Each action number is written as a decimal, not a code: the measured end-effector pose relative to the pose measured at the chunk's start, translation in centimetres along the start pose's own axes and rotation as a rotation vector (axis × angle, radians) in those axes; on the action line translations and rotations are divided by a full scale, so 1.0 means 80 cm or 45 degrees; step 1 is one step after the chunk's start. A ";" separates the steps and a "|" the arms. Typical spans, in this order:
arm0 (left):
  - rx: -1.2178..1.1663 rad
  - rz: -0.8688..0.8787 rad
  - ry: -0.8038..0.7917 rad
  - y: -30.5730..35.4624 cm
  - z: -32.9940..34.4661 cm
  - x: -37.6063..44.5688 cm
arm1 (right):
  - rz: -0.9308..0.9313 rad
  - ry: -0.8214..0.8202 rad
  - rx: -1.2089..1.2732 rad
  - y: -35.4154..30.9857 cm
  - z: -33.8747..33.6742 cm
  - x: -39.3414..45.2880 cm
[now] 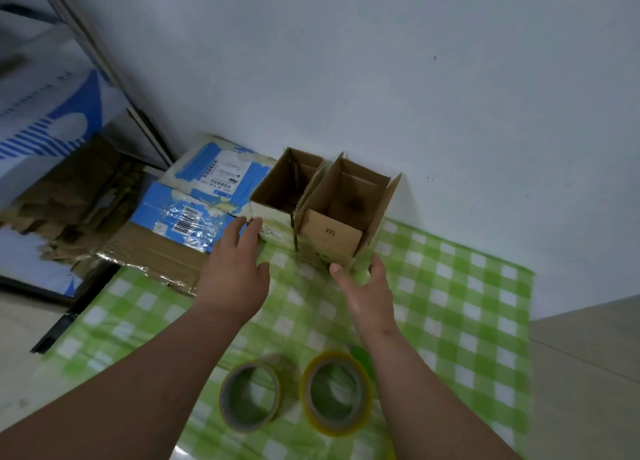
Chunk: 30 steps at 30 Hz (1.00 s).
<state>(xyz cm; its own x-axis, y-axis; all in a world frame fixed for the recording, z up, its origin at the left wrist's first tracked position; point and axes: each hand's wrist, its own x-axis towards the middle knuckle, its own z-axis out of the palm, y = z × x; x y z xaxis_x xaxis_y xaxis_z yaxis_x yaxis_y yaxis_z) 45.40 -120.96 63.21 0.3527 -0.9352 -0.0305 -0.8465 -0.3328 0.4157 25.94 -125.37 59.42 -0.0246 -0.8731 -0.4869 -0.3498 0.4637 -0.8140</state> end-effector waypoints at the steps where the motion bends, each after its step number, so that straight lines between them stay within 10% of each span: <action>1: 0.033 -0.003 0.003 0.000 -0.002 -0.004 | -0.013 0.000 -0.055 0.001 0.000 -0.002; 16: 0.500 -0.068 -0.138 -0.077 -0.029 -0.031 | -0.428 -0.303 -1.157 -0.014 0.072 -0.038; 30: 0.777 0.099 -0.348 -0.239 -0.052 0.051 | -0.049 -0.171 -0.659 -0.083 0.269 0.014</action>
<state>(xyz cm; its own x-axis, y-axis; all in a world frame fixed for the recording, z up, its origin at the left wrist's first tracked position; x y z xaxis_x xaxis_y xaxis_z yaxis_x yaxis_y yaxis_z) 64.69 -117.92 58.91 0.2359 -0.9294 -0.2838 -0.9673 -0.1967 -0.1598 48.37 -126.18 57.43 0.1057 -0.8452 -0.5238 -0.7648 0.2675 -0.5860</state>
